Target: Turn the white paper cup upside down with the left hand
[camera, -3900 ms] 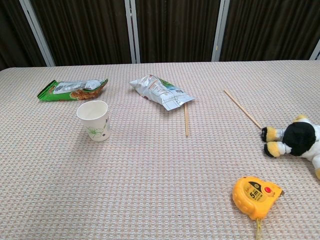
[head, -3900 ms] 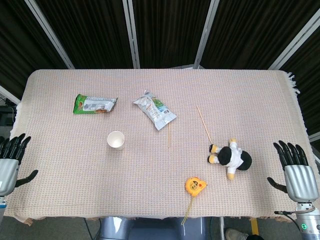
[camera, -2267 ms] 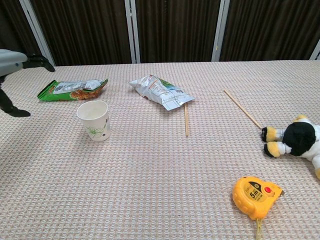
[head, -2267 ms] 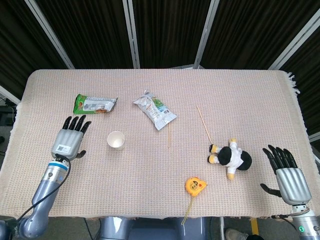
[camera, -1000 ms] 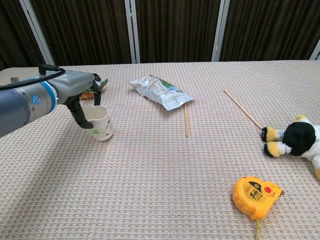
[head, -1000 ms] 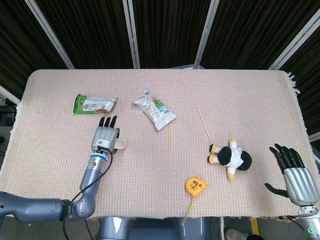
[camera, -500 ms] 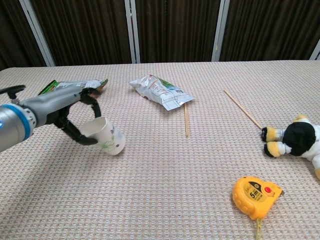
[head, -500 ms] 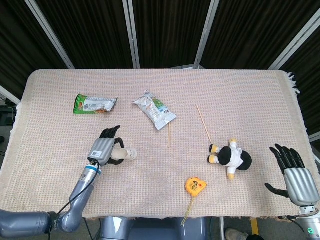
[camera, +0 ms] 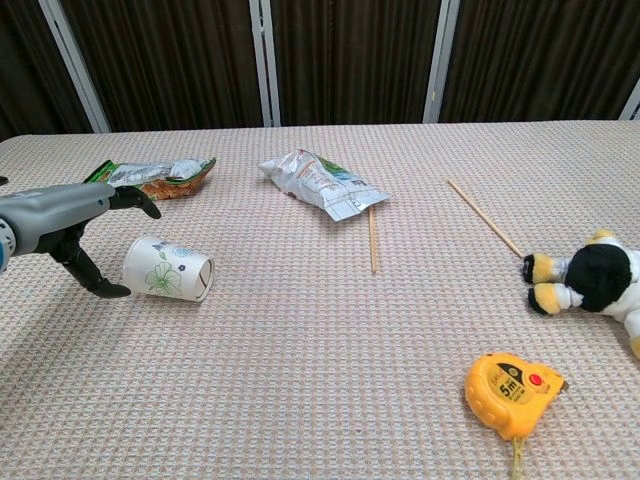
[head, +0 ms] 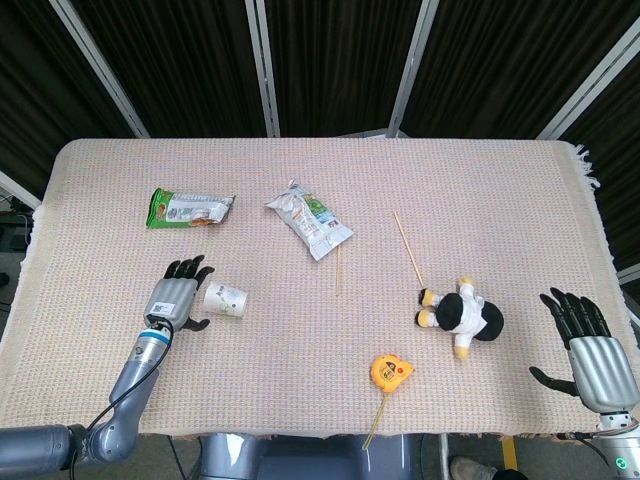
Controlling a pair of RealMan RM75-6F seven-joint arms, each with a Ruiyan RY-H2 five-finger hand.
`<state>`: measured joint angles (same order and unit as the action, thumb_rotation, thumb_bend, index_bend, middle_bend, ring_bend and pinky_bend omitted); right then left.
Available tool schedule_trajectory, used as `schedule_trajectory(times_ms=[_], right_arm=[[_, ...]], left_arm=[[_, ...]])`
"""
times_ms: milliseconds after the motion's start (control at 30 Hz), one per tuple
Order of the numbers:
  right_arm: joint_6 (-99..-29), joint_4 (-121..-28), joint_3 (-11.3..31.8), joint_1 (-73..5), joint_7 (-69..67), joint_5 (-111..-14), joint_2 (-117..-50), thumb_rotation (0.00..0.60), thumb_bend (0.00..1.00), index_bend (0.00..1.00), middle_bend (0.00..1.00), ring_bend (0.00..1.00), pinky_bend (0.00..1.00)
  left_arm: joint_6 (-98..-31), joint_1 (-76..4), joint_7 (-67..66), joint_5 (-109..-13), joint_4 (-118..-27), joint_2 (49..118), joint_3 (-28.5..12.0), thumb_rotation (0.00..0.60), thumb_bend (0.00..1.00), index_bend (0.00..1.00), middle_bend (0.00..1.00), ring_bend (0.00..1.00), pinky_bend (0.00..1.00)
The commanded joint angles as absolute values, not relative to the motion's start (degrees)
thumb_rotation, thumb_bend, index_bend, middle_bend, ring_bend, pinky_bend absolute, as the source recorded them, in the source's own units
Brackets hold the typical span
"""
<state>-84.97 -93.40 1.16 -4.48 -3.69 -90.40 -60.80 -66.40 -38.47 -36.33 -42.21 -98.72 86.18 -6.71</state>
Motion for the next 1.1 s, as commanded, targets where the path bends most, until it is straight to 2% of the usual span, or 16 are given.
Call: schedule_trajectory(times_ms=[33, 267, 600, 667, 867, 1100], right_arm=[[-84.94, -93.34, 1.18, -4.51, -3.90, -90.41, -60.74, 0.600, 0.05, 0.05, 0.00, 0.00, 0.00], [-85.37, -93.14, 1.35, -4.41, -4.65, -90.50, -60.51, 0.600, 0.05, 0.05, 0.00, 0.00, 0.00], [-85.55, -92.99, 1.31, -4.36, -5.18, -90.76, -60.43, 0.600, 0.05, 0.05, 0.00, 0.00, 0.00], [-85.56, -93.01, 1.28, -4.36, -5.08, -90.86, -60.42, 0.600, 0.05, 0.05, 0.00, 0.00, 0.00], [-85.77, -92.90, 1.23, -4.32, -5.36, -91.12, -60.32, 0.600, 0.05, 0.05, 0.00, 0.00, 0.00], [-85.98, -92.79, 1.40, -4.20, -6.13, -90.86, -60.07, 0.600, 0.05, 0.07, 0.00, 0.00, 0.00]], left_arm=[[-68.04, -40.61, -40.73, -39.80, -99.79, 87.36, -7.87, 0.600, 0.14, 0.14, 0.00, 0.00, 0.00], [-73.06, -45.29, -53.54, -34.54, -98.57, 92.91, -8.62, 0.600, 0.14, 0.22, 0.00, 0.00, 0.00], [-76.60, -48.20, -62.22, -31.63, -97.13, 97.89, -7.95, 0.600, 0.14, 0.29, 0.00, 0.00, 0.00], [-76.85, -48.50, -62.90, -31.49, -96.60, 98.61, -7.92, 0.600, 0.14, 0.33, 0.00, 0.00, 0.00], [-77.34, -48.61, -62.36, -32.43, -94.17, 101.45, -7.99, 0.600, 0.14, 0.53, 0.00, 0.00, 0.00], [-77.42, -46.61, -55.84, -36.43, -94.64, 101.29, -9.06, 0.600, 0.14, 0.55, 0.00, 0.00, 0.00]])
